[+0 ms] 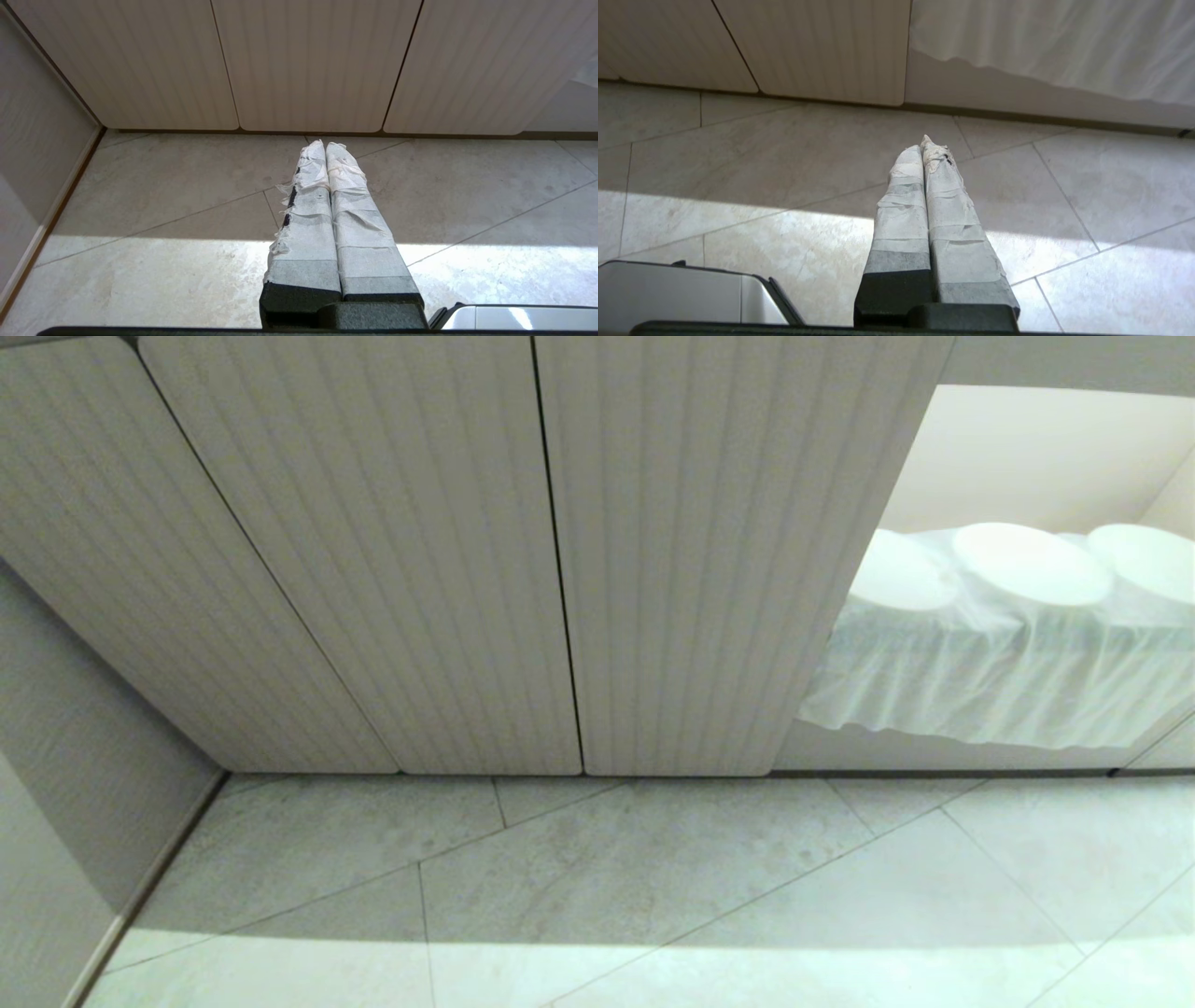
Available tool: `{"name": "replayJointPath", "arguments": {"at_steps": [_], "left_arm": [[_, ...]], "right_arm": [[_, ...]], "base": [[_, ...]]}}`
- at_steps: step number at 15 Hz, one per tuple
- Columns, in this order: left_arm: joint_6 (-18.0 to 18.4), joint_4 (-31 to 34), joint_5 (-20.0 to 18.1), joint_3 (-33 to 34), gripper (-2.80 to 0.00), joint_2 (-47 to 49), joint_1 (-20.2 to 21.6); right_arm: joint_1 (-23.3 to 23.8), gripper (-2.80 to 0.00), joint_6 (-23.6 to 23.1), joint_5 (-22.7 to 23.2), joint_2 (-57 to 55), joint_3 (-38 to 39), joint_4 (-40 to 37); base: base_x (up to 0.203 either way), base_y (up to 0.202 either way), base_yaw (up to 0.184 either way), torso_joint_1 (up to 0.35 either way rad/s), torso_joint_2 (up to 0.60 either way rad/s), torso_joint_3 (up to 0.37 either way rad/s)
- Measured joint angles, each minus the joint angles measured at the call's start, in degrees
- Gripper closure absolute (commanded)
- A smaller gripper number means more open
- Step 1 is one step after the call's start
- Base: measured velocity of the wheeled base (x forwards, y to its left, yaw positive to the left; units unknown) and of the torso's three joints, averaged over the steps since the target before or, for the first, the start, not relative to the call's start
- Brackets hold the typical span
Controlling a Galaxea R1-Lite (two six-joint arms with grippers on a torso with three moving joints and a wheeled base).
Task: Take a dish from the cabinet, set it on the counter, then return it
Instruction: Close the cabinet door
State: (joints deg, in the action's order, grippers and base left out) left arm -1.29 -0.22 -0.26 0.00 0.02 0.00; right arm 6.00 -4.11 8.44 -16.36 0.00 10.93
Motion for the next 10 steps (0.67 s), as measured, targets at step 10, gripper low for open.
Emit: {"name": "replayJointPath", "arguments": {"at_steps": [10], "left_arm": [[0.0, 0.0, 0.0, 0.0, 0.00, 0.0, 0.0]], "right_arm": [[-0.1, 0.00, 0.7, -1.3, 0.3, -3.4, -14.4]], "base": [[0.000, 0.000, 0.000, 0.000, 0.00, 0.000]]}}
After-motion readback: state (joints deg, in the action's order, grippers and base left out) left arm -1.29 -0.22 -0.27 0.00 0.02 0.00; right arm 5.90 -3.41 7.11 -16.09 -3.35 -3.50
